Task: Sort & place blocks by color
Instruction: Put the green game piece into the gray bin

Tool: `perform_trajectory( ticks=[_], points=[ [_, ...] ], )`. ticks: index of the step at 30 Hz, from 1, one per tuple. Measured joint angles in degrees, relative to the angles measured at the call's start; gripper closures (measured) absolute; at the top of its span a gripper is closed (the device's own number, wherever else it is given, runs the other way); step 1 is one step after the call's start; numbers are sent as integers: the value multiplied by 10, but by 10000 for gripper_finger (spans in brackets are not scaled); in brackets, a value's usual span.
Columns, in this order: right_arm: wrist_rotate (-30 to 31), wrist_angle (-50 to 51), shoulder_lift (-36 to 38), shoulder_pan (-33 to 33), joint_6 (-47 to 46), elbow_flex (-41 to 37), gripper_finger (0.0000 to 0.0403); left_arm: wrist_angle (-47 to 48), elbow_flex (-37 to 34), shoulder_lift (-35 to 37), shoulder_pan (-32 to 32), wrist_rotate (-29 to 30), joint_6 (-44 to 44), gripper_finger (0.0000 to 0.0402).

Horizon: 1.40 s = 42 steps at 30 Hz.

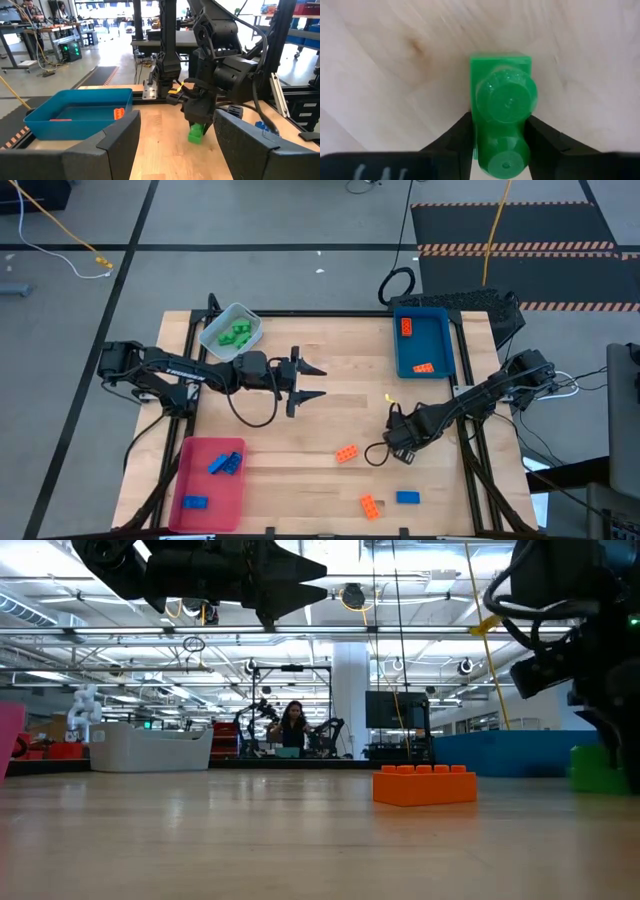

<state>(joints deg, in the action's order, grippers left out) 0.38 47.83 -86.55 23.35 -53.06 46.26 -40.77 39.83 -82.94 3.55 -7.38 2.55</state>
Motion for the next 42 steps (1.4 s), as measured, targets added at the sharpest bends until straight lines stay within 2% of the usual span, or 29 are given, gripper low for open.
perform_trajectory(
  ticks=[5,10,13,16,20,25,32,38,42],
  points=[
    [64,-3,0,-1,44,39,280,0,0,0,0,0,3,151],
    [202,-19,1,-15,126,111,280,0,0,0,0,0,15,151],
    [289,-74,1,-24,204,143,280,1,0,0,-3,0,19,151],
    [333,-162,1,-39,293,161,280,2,0,0,-8,-1,30,151],
    [334,-258,1,-67,381,162,280,2,0,0,-18,-1,46,151],
    [324,-294,1,-103,424,162,280,3,0,0,-33,-2,67,151],
    [267,-400,1,-129,490,162,280,7,0,0,-37,-3,83,151],
    [234,-413,1,-133,506,162,280,8,0,0,-37,-3,83,151],
    [234,-417,1,-133,508,162,280,9,0,0,-37,10,79,151]
  ],
)
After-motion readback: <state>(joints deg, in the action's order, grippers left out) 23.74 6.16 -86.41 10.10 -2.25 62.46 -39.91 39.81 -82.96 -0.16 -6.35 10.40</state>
